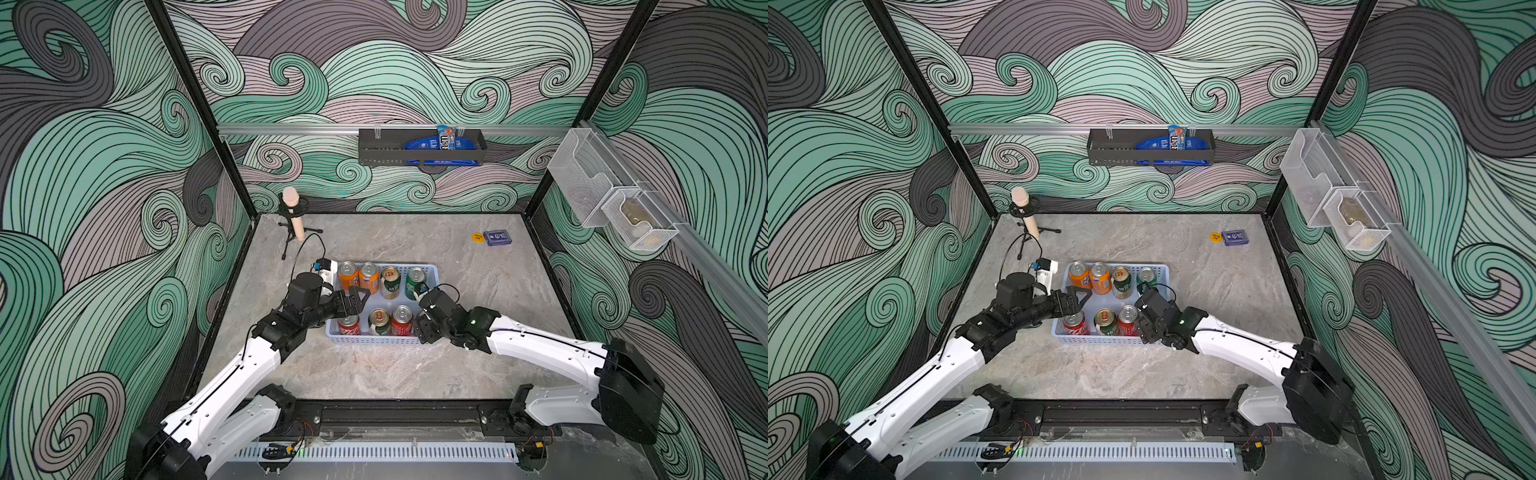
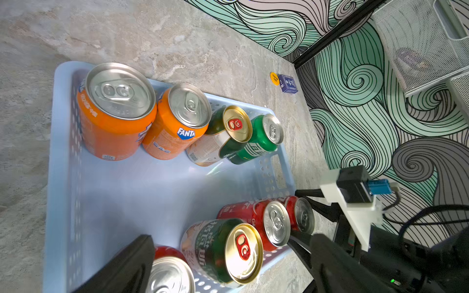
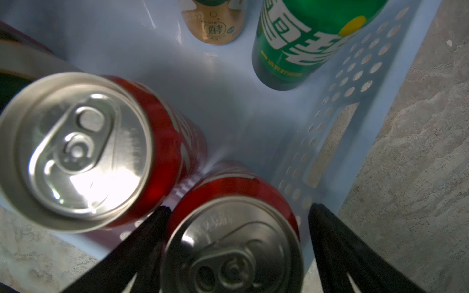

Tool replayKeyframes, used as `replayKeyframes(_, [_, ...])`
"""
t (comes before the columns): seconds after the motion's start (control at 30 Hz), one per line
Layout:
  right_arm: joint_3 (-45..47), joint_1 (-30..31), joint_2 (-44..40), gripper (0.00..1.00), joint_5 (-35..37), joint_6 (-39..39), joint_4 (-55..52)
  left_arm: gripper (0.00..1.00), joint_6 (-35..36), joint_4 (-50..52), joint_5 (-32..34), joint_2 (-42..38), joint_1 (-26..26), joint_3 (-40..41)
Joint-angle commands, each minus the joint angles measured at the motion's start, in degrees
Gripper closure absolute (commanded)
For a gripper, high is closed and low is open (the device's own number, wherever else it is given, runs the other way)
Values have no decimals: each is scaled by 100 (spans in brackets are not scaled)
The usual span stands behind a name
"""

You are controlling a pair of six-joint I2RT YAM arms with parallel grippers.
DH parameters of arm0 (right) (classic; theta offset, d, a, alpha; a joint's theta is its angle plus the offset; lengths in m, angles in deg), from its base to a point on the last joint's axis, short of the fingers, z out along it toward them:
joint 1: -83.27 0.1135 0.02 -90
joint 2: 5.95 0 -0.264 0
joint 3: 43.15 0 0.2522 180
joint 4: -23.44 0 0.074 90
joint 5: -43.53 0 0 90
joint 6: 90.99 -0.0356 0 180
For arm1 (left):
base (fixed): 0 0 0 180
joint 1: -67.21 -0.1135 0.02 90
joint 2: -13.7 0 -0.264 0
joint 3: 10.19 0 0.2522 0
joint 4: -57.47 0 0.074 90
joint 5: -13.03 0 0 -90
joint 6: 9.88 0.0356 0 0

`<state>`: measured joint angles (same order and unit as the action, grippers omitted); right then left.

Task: Take out the drinks from the basket
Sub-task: Pick up the drink from the basket.

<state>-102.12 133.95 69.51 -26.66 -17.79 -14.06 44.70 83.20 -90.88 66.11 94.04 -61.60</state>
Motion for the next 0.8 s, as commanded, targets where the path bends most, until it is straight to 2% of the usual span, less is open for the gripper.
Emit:
replayKeyframes(0.0, [108, -32, -4, 17, -153, 15, 271, 1, 114, -75, 55, 33, 38, -1])
replayKeyframes(0.1, [166, -33, 97, 17, -141, -30, 335, 1, 235, -99, 114, 42, 39, 9])
replayKeyframes(0.23, [246, -33, 122, 18, -17, -78, 437, 1, 392, 110, 611, -27, 34, -27])
replayKeyframes(0.47, [390, -31, 13, 29, 151, -165, 622, 1, 413, 60, 679, -161, 37, 19])
replayKeyframes(0.6, [434, -31, -22, 39, 204, -228, 638, 1, 422, 51, 679, -113, 34, 5])
replayKeyframes(0.77, [512, -35, -151, 43, 216, -323, 650, 1, 365, 21, 688, -72, 40, 8])
